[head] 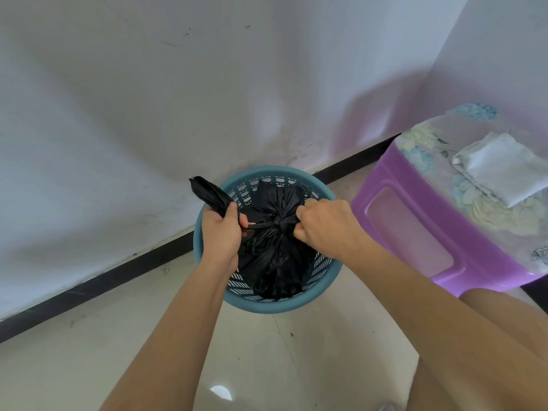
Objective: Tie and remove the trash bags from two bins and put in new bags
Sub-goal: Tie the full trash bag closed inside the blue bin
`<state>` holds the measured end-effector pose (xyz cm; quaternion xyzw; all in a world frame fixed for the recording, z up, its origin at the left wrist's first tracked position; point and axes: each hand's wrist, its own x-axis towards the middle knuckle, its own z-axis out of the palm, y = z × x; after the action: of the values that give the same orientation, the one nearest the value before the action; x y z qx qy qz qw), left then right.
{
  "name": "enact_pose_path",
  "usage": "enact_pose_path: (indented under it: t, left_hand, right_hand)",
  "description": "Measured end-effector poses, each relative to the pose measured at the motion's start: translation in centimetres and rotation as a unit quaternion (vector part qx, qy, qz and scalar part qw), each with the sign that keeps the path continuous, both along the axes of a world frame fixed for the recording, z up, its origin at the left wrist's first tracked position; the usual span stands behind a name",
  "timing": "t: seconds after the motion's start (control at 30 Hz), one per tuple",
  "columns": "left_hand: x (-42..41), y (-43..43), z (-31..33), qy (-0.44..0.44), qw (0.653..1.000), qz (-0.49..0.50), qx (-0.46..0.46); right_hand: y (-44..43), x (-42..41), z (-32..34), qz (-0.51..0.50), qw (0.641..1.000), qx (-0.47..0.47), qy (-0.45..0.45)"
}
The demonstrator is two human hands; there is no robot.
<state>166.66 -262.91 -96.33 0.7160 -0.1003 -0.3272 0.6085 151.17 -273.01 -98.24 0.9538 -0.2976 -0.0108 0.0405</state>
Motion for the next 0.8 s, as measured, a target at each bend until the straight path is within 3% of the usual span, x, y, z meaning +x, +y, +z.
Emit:
enact_pose_path:
  t: [0.13, 0.27, 0.37, 0.5, 0.53, 0.6, 0.67, 0.73, 0.8]
  left_hand:
    - [0.5, 0.3, -1.4, -0.013, 1.0, 0.0, 0.02]
    - [0.8, 0.8, -2.6, -0.142, 0.978, -0.083, 0.126]
    - [0.7, 2.0, -2.2, -0.303, 0.928, -0.119, 0.179]
    - [0.3, 3.9, 1.3, -0.519, 0.83, -0.126, 0.163]
    - [0.3, 4.2, 2.4, -0.521, 0.82, -0.185, 0.148]
    - [0.3, 5.0, 5.5, -0.446, 0.809, -0.35, 0.153]
    - [0.6, 5.8, 8.9, -0.393, 0.772, -0.463, 0.186]
    - [0.9, 6.5, 12.8, -0.403, 0.752, -0.483, 0.195]
    - [1.2, 7.1, 18.0, -0.412, 0.773, -0.449, 0.176]
  right_hand:
    - [-0.7, 0.0, -0.2, -0.009, 0.996, 0.082, -0.044]
    - [-0.7, -0.3, -0.4, -0.004, 0.968, 0.216, -0.128]
    - [0.2, -0.6, 0.3, -0.035, 0.957, 0.237, -0.165]
    - [2.3, -0.8, 3.7, -0.063, 0.948, 0.255, -0.178]
    - [2.7, -0.7, 5.1, -0.067, 0.946, 0.262, -0.177]
    - [3.4, -0.4, 8.7, -0.071, 0.943, 0.274, -0.174]
    - [3.9, 0.1, 13.3, -0.07, 0.942, 0.276, -0.18]
    - [4.5, 0.3, 18.5, -0.07, 0.941, 0.278, -0.177]
    - [5.1, 0.1, 24.0, -0.07, 0.942, 0.284, -0.165]
